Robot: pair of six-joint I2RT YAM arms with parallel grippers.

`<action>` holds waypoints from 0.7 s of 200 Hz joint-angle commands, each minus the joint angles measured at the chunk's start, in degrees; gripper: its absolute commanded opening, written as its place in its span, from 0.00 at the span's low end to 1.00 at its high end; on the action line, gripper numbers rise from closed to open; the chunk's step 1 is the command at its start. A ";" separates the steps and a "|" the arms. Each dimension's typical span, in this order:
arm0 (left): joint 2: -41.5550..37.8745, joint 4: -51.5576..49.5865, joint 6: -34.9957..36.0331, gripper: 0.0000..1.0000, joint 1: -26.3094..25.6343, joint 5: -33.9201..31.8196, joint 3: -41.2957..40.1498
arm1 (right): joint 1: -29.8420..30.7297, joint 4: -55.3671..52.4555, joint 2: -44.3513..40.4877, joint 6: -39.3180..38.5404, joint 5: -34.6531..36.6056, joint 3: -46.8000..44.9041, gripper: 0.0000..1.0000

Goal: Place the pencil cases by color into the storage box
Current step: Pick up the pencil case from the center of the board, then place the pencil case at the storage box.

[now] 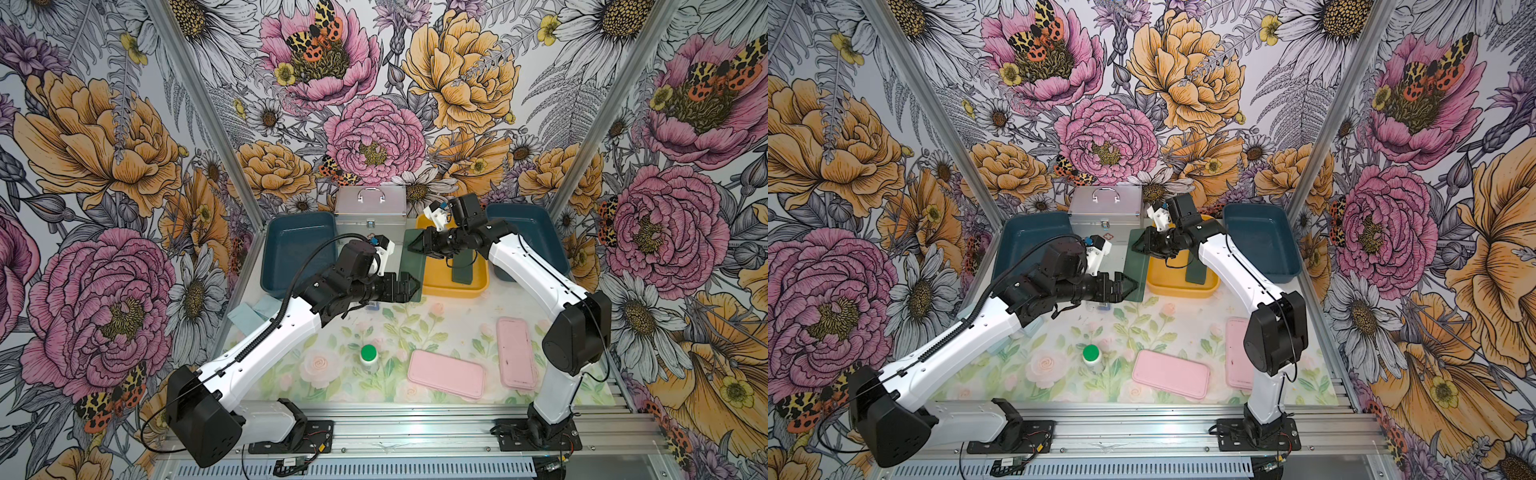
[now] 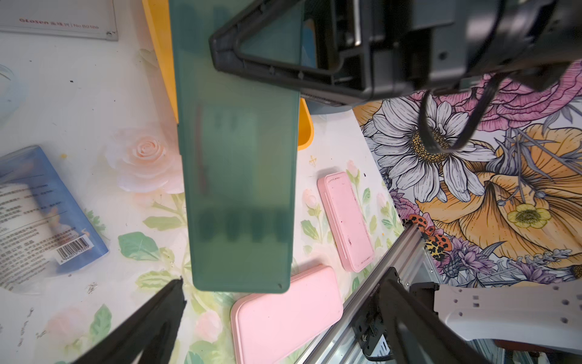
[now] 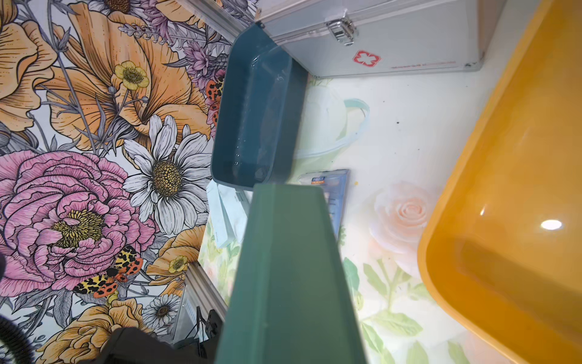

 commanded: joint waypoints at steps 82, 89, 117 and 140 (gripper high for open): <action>-6.97 -16.18 -0.56 0.99 18.78 -6.84 1.67 | -12.17 -9.35 17.95 -0.49 0.29 22.00 0.15; -6.51 -16.44 -0.23 0.99 19.33 -6.37 1.68 | -12.19 -11.03 19.92 -0.66 0.23 24.78 0.15; -4.73 -17.73 0.77 0.99 21.85 -5.12 2.33 | -12.28 -15.67 27.09 0.10 1.37 33.86 0.15; -4.41 -17.90 0.92 0.99 23.57 -4.14 2.59 | -12.79 -16.32 29.69 1.87 2.34 35.02 0.15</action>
